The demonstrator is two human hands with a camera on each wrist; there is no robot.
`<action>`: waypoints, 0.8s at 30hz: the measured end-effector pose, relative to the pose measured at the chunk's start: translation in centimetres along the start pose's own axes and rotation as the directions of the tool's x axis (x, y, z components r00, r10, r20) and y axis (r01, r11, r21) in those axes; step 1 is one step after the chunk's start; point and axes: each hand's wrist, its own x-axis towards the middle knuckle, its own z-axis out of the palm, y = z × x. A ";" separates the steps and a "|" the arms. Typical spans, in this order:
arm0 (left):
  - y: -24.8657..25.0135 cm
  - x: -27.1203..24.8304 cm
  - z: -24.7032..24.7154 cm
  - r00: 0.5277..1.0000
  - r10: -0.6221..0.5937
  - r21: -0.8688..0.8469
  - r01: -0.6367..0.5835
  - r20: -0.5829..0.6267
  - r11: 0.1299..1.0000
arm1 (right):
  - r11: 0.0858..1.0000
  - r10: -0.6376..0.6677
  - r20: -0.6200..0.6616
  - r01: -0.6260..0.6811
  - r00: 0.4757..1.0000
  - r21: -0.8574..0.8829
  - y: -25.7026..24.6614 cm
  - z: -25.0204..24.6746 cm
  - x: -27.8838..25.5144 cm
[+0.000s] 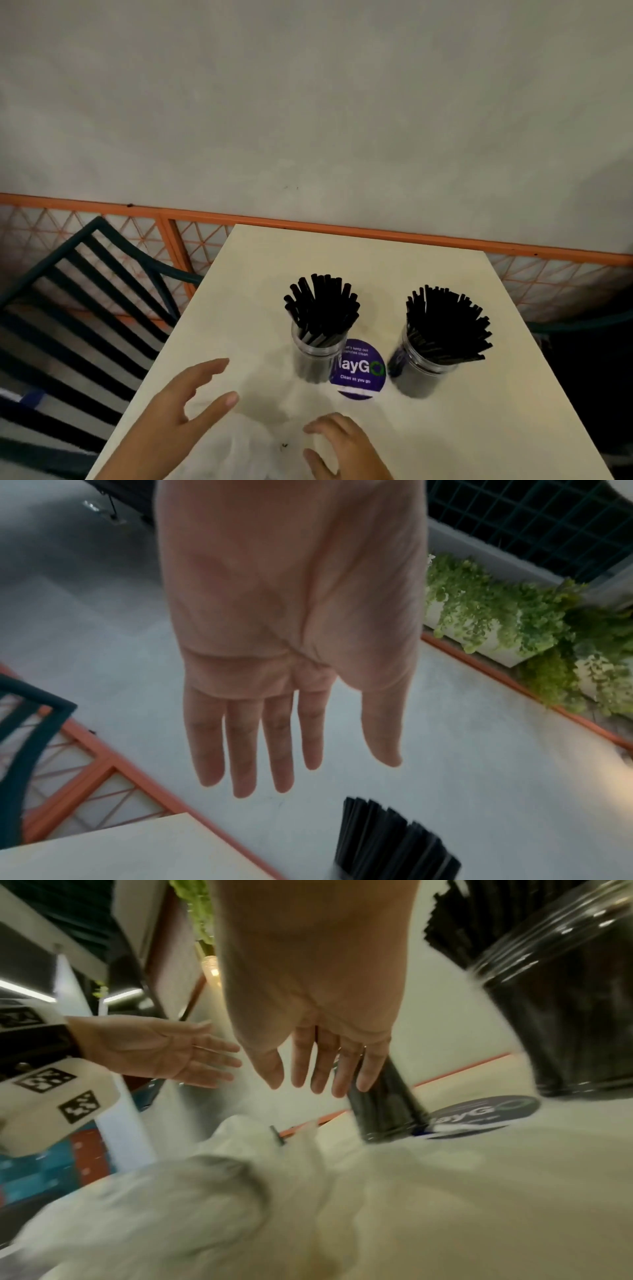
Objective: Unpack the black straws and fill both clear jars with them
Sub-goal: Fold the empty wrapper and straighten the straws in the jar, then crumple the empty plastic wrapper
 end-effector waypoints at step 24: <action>-2.9 -15.0 5.8 0.998 0.039 0.130 -0.031 -0.057 0.991 | 0.909 -0.035 -0.102 0.074 0.994 0.411 -9.3 -0.9 -6.8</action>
